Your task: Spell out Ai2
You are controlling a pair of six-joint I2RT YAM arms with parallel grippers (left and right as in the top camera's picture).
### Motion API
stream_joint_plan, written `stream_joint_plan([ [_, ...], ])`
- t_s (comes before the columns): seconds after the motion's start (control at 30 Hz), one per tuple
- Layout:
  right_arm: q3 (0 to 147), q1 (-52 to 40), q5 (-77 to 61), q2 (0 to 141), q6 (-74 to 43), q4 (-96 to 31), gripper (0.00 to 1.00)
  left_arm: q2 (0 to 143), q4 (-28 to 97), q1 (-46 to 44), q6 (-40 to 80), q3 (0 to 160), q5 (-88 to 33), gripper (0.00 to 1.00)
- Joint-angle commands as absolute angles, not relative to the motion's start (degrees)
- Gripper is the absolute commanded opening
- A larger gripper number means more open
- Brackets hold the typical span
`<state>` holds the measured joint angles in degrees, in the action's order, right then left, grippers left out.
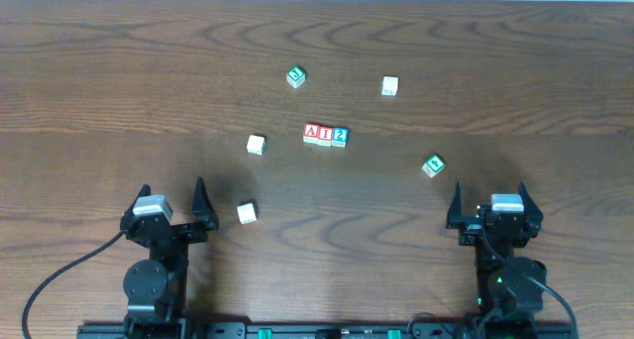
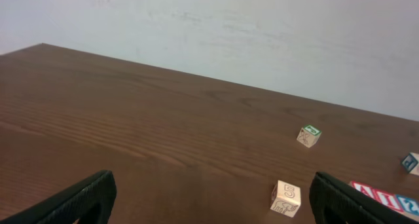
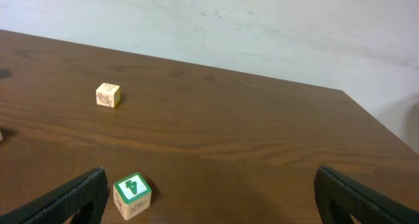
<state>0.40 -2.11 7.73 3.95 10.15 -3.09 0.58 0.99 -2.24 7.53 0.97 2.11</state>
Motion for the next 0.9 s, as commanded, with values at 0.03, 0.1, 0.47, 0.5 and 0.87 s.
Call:
stream_joint_plan([
  [0.03, 0.32, -1.78, 8.36, 3.51, 10.81, -3.33, 0.99, 0.25, 4.45, -1.87, 4.97, 0.27, 1.43, 0.95],
  [0.1, 0.32, -1.78, 8.36, 3.51, 10.81, -3.33, 0.99, 0.25, 4.45, -1.87, 3.16, 0.27, 1.45, 0.95],
  [0.47, 0.32, -1.78, 8.36, 3.51, 10.81, -3.33, 0.99, 0.27, 4.29, -1.87, 3.18, 0.27, 1.48, 0.95],
  [0.5, 0.32, -1.78, 8.36, 3.51, 10.81, -3.33, 0.99, 0.27, 4.29, -1.87, 3.18, 0.27, 1.48, 0.96],
  [0.87, 0.32, -1.78, 8.36, 3.51, 10.81, -3.33, 0.99, 0.27, 4.29, -1.87, 3.18, 0.27, 1.48, 0.96],
])
